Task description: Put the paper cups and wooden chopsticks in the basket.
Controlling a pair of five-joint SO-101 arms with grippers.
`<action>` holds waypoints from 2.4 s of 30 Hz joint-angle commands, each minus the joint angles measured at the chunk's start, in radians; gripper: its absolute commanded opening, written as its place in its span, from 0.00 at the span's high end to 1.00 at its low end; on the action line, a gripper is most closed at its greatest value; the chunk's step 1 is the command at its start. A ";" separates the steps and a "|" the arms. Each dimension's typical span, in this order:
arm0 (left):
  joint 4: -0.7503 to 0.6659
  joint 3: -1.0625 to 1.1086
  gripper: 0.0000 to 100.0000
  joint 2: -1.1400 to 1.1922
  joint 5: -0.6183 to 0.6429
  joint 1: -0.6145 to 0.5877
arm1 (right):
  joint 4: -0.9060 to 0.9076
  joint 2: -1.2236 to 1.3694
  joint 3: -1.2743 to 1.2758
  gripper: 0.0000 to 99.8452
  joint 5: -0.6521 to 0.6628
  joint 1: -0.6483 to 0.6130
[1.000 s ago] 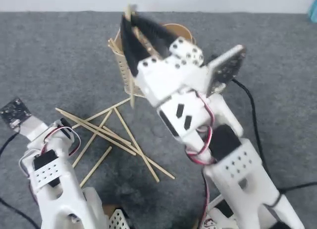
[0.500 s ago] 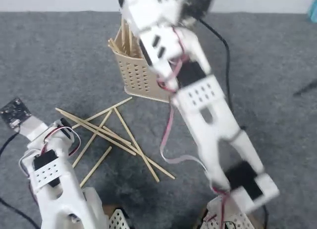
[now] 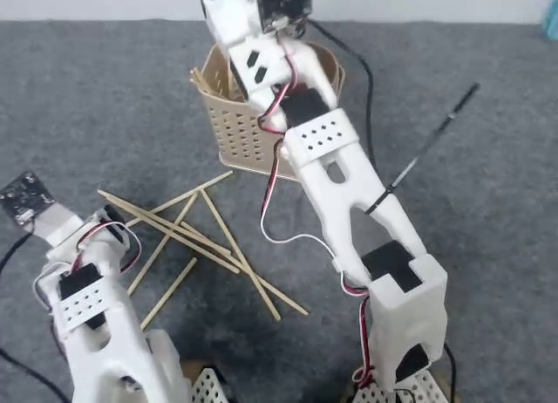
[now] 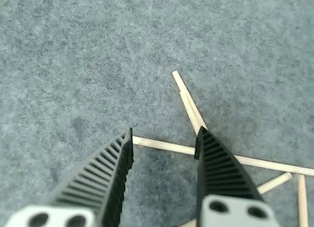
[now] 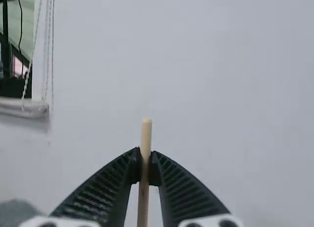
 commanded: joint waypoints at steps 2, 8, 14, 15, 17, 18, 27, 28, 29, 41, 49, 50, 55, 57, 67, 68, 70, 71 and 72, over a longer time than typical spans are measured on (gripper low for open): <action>-0.026 -0.002 0.80 -0.012 -0.012 -0.002 | -0.015 -0.205 0.244 0.99 -0.032 0.008; -0.026 -0.002 0.80 -0.012 -0.012 -0.002 | -0.191 -0.354 0.601 0.99 -0.028 -0.010; -0.026 -0.002 0.80 -0.012 -0.012 -0.003 | -0.122 -0.387 0.608 0.97 -0.029 -0.012; -0.026 -0.002 0.80 -0.012 -0.012 -0.003 | -0.077 -0.392 0.577 0.95 -0.029 -0.013; -0.026 -0.002 0.80 -0.012 -0.012 -0.003 | 0.039 -0.403 0.503 0.89 -0.032 -0.013; -0.026 -0.002 0.80 -0.012 -0.012 -0.003 | 0.096 -0.406 0.460 0.87 -0.044 -0.015; -0.026 -0.001 0.80 -0.012 -0.012 -0.003 | 0.636 -0.493 0.086 0.86 -0.187 -0.007; -0.026 -0.001 0.80 -0.012 -0.012 -0.003 | 0.704 -0.519 0.072 0.86 -0.187 -0.007; -0.026 -0.001 0.80 -0.012 -0.012 -0.003 | 0.773 -0.549 0.068 0.86 -0.187 -0.007; -0.025 0.007 0.80 -0.014 -0.014 -0.003 | 1.667 -0.822 0.069 0.86 -0.190 -0.013; -0.021 0.001 0.80 -0.011 -0.011 -0.003 | 1.900 -0.832 0.264 0.86 -0.155 -0.054; -0.012 -0.001 0.80 -0.011 -0.011 -0.003 | 1.900 -0.839 0.325 0.86 -0.114 -0.077; 0.049 -0.054 0.80 0.054 -0.011 -0.003 | 1.776 -0.860 0.609 0.93 -0.012 -0.245; 0.052 -0.099 0.80 0.126 -0.009 -0.005 | 1.676 -0.862 0.700 0.96 -0.017 -0.277; 0.055 -0.275 0.80 0.391 0.078 -0.071 | 0.947 -0.849 1.040 0.91 -0.143 -0.328; 0.055 -0.275 0.80 0.391 0.078 -0.071 | 0.866 -0.845 1.066 0.91 -0.141 -0.328; 0.055 -0.275 0.80 0.391 0.078 -0.071 | 0.737 -0.806 1.089 0.91 -0.140 -0.328; 0.055 -0.275 0.80 0.391 0.078 -0.071 | 0.691 -0.774 1.088 0.91 -0.140 -0.328; 0.055 -0.275 0.80 0.391 0.078 -0.071 | 0.654 -0.734 1.074 0.91 -0.140 -0.328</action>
